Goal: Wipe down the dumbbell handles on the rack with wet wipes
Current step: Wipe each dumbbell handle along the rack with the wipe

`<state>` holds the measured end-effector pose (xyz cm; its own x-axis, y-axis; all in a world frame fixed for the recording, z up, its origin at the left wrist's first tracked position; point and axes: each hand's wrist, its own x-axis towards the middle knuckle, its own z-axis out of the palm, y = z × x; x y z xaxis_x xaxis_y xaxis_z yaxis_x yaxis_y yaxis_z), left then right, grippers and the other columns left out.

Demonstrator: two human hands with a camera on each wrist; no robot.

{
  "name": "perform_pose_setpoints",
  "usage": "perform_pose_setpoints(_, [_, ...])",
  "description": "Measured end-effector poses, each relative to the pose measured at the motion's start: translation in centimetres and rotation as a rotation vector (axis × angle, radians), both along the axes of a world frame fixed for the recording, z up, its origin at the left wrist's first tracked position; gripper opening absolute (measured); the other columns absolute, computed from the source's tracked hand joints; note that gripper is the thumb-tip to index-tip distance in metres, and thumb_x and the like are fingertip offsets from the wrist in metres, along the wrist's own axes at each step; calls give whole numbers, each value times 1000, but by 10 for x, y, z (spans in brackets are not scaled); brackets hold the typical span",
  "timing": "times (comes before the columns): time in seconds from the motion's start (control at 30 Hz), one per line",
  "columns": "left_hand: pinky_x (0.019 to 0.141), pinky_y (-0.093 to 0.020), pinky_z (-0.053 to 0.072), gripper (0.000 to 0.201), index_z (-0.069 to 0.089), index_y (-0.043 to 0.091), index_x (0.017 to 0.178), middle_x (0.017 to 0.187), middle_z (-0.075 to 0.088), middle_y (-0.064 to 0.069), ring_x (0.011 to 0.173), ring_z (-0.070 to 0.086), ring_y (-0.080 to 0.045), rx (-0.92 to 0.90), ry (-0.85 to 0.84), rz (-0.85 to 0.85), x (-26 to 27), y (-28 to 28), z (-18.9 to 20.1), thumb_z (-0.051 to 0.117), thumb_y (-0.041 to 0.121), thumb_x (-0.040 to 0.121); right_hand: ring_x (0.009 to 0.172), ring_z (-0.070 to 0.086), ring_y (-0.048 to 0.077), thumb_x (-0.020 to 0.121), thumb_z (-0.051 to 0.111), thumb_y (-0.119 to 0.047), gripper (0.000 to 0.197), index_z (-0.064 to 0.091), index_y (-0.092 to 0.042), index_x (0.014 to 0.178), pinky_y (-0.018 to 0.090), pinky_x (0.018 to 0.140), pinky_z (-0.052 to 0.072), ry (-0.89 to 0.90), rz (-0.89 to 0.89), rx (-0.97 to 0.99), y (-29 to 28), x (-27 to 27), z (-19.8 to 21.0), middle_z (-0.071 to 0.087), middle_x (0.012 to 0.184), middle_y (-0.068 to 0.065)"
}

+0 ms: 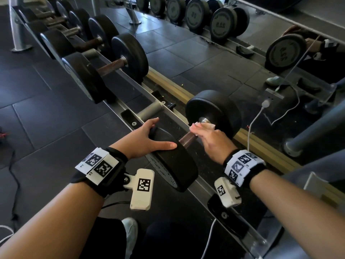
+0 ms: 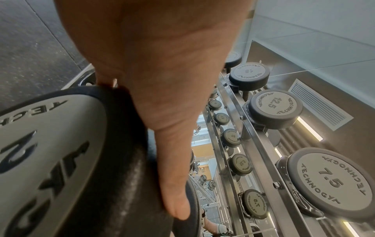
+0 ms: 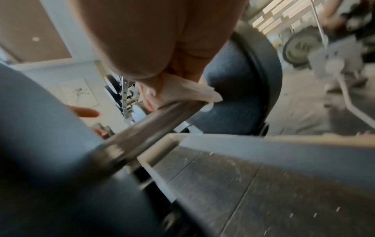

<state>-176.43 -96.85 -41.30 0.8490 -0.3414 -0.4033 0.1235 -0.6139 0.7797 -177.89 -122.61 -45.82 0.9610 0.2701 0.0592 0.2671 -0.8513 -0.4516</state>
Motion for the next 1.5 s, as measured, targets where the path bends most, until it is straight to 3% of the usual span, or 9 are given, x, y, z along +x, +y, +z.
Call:
perform_pose_setpoints(0.17, [107, -34, 35, 124, 19, 33, 154, 154, 36, 0, 135, 42, -21, 16, 3, 33, -2, 0, 0, 76, 66, 48, 114, 50, -13, 103, 40, -20, 36, 53, -31, 135, 6, 98, 36, 174, 195, 183, 19, -27, -3, 53, 128, -19])
perform_pose_setpoints(0.33, [111, -38, 32, 125, 21, 31, 153, 154, 36, 0, 136, 40, -22, 37, 50, 52, -5, -1, 11, 78, 64, 48, 114, 53, 11, 103, 42, -35, 32, 59, -35, 130, 13, 80, 40, 151, -213, 443, 0, -1, 16, 56, 121, -8])
perform_pose_setpoints(0.47, [109, -33, 32, 127, 22, 30, 154, 153, 38, 2, 134, 41, -19, 73, 29, 76, -11, -3, 15, 78, 68, 47, 126, 52, 9, 105, 42, -27, 31, 62, -30, 128, 29, 109, 38, 316, -46, 340, 12, -14, 5, 60, 133, -2])
perform_pose_setpoints(0.6, [112, -36, 29, 123, 12, 29, 157, 156, 33, 3, 140, 36, -21, 68, 44, 74, -6, -6, 16, 83, 57, 60, 108, 50, -1, 103, 44, -27, 31, 63, -35, 126, 14, 88, 36, 231, -70, 327, 12, -16, 21, 57, 125, -14])
perform_pose_setpoints(0.8, [113, -35, 29, 112, 22, 29, 155, 154, 38, 3, 138, 40, -18, 200, -18, -83, 10, 4, 15, 76, 67, 65, 98, 67, 20, 97, 56, -20, 20, 73, -18, 107, 33, 91, 53, 330, -107, 418, 28, 17, 75, 72, 107, 10])
perform_pose_setpoints(0.97, [111, -35, 38, 75, 43, 28, 145, 141, 54, 6, 125, 52, -12, 226, -68, -210, 67, 60, 34, 69, 58, 81, 86, 63, 9, 98, 53, -19, 19, 71, -23, 97, 10, 61, 45, 270, -163, 387, 61, 69, 101, 69, 94, -5])
perform_pose_setpoints(1.17, [92, -21, 39, 51, 57, 25, 133, 128, 62, 4, 116, 57, -14, 267, -311, -26, 173, 156, 53, 72, 40, 86, 78, 65, 4, 94, 59, -30, 8, 67, -31, 95, 14, 55, 47, 274, -103, 301, 150, 177, 123, 69, 91, -7])
perform_pose_setpoints(1.3, [96, -32, 48, 37, 64, 21, 120, 116, 66, 0, 110, 60, -21, 324, -432, 47, 247, 199, 79, 72, 33, 87, 83, 68, 14, 90, 64, -29, 4, 68, -29, 88, 24, 67, 53, 310, -132, 271, 211, 257, 133, 72, 92, -1])
perform_pose_setpoints(1.5, [105, -46, 41, 64, 53, 33, 134, 133, 53, 1, 125, 43, -25, 483, -400, 42, 314, 226, 80, 76, 51, 77, 84, 64, 13, 90, 62, -31, 8, 70, -30, 92, 24, 63, 44, 316, -187, 253, 257, 336, 98, 69, 83, -12])
